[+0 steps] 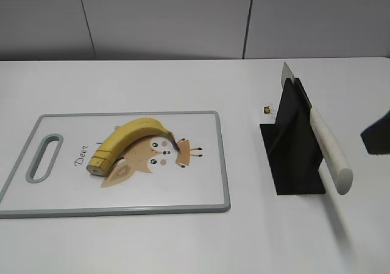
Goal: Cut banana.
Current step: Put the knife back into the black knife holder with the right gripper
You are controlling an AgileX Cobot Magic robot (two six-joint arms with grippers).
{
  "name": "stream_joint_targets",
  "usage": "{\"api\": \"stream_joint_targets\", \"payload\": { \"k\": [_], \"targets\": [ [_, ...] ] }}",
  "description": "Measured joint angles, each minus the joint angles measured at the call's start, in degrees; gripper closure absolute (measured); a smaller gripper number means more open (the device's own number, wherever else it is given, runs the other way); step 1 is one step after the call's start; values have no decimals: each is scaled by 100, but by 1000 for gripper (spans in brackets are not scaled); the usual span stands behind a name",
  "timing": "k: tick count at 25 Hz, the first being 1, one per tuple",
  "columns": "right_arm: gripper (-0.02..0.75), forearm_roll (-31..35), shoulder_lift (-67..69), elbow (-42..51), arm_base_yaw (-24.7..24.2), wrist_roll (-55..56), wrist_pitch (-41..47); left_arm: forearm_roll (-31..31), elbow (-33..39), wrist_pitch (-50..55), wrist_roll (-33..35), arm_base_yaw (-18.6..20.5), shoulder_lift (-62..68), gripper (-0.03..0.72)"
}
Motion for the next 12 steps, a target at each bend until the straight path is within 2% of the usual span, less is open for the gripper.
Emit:
{"api": "stream_joint_targets", "payload": {
  "k": [6, 12],
  "targets": [
    [143, -69, -1387, 1066, 0, -136, -326, 0, 0, 0, 0, 0, 0, 129],
    [143, -83, -2765, 1728, 0, -149, -326, 0, 0, 0, 0, 0, 0, 129]
  ]
}}
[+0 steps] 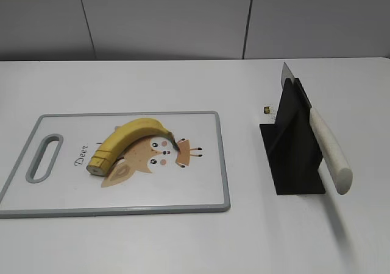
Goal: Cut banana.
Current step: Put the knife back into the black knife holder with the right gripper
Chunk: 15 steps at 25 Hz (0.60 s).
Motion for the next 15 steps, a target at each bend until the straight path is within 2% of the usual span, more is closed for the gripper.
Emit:
{"api": "stream_joint_targets", "payload": {
  "k": [15],
  "targets": [
    [145, -205, -2903, 385, 0, -86, 736, 0, 0, 0, 0, 0, 0, 133]
  ]
}}
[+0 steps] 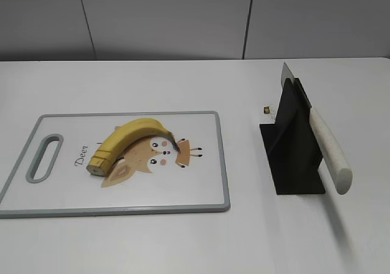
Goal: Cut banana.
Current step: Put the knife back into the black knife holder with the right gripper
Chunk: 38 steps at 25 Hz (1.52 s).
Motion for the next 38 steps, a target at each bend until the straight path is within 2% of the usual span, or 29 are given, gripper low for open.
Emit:
{"api": "stream_joint_targets", "payload": {
  "k": [10, 24, 38],
  "targets": [
    [145, 47, -249, 7, -92, -17, 20, 0, 0, 0, 0, 0, 0, 135],
    [146, 86, -249, 7, -1530, -17, 20, 0, 0, 0, 0, 0, 0, 143],
    [146, 106, -249, 7, -1569, -23, 20, 0, 0, 0, 0, 0, 0, 145]
  ]
}}
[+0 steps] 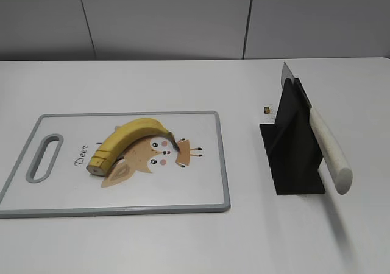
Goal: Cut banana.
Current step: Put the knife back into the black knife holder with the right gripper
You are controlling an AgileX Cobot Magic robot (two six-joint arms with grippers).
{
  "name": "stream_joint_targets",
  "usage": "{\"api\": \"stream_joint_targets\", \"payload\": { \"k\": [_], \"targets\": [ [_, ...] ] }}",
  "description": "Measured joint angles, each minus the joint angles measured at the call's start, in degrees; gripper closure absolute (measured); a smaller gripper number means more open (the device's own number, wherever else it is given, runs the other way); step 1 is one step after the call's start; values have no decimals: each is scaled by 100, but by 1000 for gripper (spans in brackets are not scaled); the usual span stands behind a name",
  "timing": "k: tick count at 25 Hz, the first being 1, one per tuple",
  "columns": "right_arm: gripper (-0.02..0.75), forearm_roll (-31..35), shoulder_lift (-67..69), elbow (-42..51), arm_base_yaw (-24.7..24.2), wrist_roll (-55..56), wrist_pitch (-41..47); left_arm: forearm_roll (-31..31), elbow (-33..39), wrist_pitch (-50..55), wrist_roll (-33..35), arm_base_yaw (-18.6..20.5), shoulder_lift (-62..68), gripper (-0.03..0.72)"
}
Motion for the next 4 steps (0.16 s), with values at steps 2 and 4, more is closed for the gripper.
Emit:
{"api": "stream_joint_targets", "payload": {
  "k": [2, 4],
  "targets": [
    [146, 0, 0, 0, 0, 0, 0, 0, 0, 0, 0, 0, 0, 145],
    [146, 0, 0, 0, 0, 0, 0, 0, 0, 0, 0, 0, 0, 145]
  ]
}}
